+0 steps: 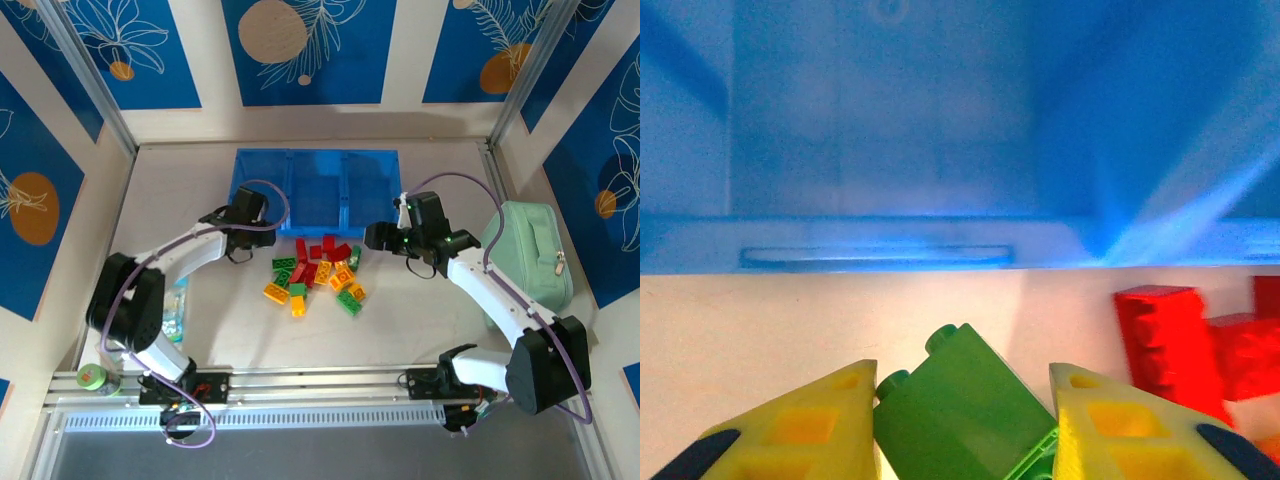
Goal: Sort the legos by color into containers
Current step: Pick up the lego from the center of the table, then place the lego in the container.
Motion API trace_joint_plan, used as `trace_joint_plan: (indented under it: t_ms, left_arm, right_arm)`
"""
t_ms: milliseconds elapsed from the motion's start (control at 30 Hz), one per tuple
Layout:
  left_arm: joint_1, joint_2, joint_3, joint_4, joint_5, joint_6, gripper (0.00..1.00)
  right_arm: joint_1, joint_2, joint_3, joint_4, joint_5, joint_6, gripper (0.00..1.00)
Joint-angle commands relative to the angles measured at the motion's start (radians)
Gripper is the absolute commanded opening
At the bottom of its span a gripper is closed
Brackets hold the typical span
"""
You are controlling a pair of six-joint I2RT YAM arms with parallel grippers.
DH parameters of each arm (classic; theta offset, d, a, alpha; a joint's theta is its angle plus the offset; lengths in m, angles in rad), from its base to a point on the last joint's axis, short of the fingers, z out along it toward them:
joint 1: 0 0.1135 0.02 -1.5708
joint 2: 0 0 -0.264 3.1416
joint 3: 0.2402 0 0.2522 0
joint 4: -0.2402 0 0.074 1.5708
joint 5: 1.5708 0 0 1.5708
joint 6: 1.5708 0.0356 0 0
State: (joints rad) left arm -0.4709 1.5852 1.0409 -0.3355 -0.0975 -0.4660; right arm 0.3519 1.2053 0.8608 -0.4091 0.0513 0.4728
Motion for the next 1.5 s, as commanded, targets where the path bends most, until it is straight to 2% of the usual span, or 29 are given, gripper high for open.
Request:
trace_joint_plan:
  t_ms: [0, 133, 367, 733, 800, 867, 900, 1000, 1233, 1333, 1467]
  left_arm:
    - [-0.029, -0.052, 0.060, -0.024, 0.008, 0.011, 0.31]
    - [-0.051, 0.004, 0.198, -0.019, 0.047, 0.068, 0.31]
    - [-0.075, 0.223, 0.503, -0.083, 0.095, 0.111, 0.31]
    - [-0.077, 0.519, 0.910, -0.238, 0.094, 0.161, 0.33]
    - [-0.078, 0.559, 0.966, -0.272, 0.096, 0.166, 0.38]
    - [-0.078, 0.573, 0.989, -0.283, 0.089, 0.167, 0.59]
    - [-0.078, 0.570, 0.993, -0.280, 0.086, 0.168, 0.68]
    - [-0.080, 0.536, 0.992, -0.275, 0.080, 0.168, 0.77]
    - [-0.117, 0.356, 0.882, -0.240, 0.052, 0.199, 0.79]
    - [-0.132, 0.220, 0.722, -0.174, 0.036, 0.186, 0.79]
    - [-0.138, 0.011, 0.430, -0.045, 0.031, 0.138, 0.79]
  right_arm:
    - [0.012, -0.024, -0.022, 0.007, -0.017, 0.013, 0.72]
    - [0.016, -0.036, -0.020, 0.007, -0.019, 0.018, 0.72]
    - [0.027, -0.077, -0.026, -0.027, -0.014, 0.017, 0.72]
    - [0.035, -0.116, -0.057, -0.044, -0.014, 0.030, 0.72]
    - [0.040, -0.117, -0.052, -0.047, -0.014, 0.031, 0.72]
    - [0.046, -0.118, -0.044, -0.054, -0.012, 0.030, 0.72]
    - [0.049, -0.118, -0.042, -0.055, -0.010, 0.029, 0.72]
    - [0.065, -0.115, -0.030, -0.063, 0.006, 0.019, 0.73]
    - [0.116, -0.083, 0.010, -0.083, 0.039, 0.018, 0.73]
    - [0.156, -0.040, 0.046, -0.105, 0.073, 0.025, 0.73]
    - [0.212, 0.027, 0.094, -0.124, 0.119, 0.041, 0.73]
